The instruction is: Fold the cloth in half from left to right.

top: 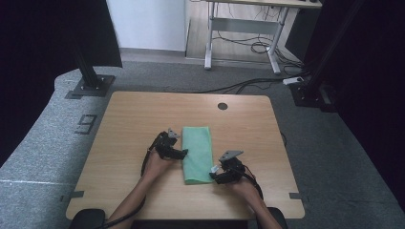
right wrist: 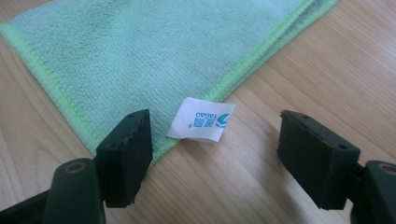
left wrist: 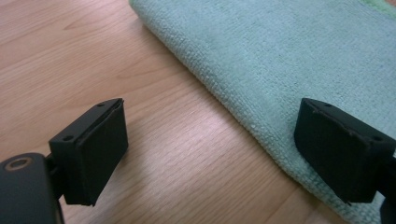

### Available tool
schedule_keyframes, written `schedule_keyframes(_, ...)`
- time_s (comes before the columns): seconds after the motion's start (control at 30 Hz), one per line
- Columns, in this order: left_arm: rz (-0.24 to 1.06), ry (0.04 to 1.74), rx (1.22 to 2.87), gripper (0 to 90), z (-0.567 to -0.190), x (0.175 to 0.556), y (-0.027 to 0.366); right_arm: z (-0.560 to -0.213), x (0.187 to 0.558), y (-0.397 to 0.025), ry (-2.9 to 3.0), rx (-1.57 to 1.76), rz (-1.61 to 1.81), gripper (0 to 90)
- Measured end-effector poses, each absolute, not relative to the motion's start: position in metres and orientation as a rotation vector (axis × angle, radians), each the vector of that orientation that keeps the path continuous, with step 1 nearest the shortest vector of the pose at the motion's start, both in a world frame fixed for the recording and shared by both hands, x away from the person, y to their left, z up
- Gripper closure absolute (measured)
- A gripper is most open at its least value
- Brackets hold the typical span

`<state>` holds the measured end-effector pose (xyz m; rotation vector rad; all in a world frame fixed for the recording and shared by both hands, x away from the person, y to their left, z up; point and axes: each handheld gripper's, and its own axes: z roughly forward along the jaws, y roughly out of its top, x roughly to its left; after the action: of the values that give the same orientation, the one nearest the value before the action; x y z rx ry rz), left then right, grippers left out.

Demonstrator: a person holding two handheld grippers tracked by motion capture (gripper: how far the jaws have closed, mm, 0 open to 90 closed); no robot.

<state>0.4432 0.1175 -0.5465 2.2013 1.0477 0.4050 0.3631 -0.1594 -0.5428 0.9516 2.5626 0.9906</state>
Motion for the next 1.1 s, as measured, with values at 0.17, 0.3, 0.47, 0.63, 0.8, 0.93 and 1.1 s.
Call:
schedule_keyframes(0.17,0.4,1.055,2.192,10.2,-0.547,0.444,0.124,-0.543,0.361,-0.149,2.568,0.937,0.996,23.5)
schedule_keyframes(0.3,0.397,1.06,2.184,10.1,-0.548,0.444,0.13,-0.544,0.36,-0.141,2.566,0.931,1.005,21.7)
schedule_keyframes(0.47,0.4,1.065,2.18,10.0,-0.548,0.444,0.132,-0.544,0.359,-0.136,2.569,0.914,1.008,21.1)
schedule_keyframes(0.63,0.399,1.064,2.18,10.0,-0.548,0.444,0.132,-0.545,0.359,-0.137,2.566,0.922,1.012,21.2)
schedule_keyframes(0.8,0.395,1.05,2.177,10.0,-0.545,0.441,0.133,-0.544,0.359,-0.138,2.569,0.921,1.027,23.3)
schedule_keyframes(0.93,0.384,1.024,2.176,10.0,-0.539,0.436,0.135,-0.54,0.359,-0.141,2.55,0.925,1.064,21.4)
schedule_keyframes(1.1,0.374,0.999,2.178,8.1,-0.531,0.429,0.137,-0.532,0.359,-0.148,2.503,0.929,1.106,18.2)
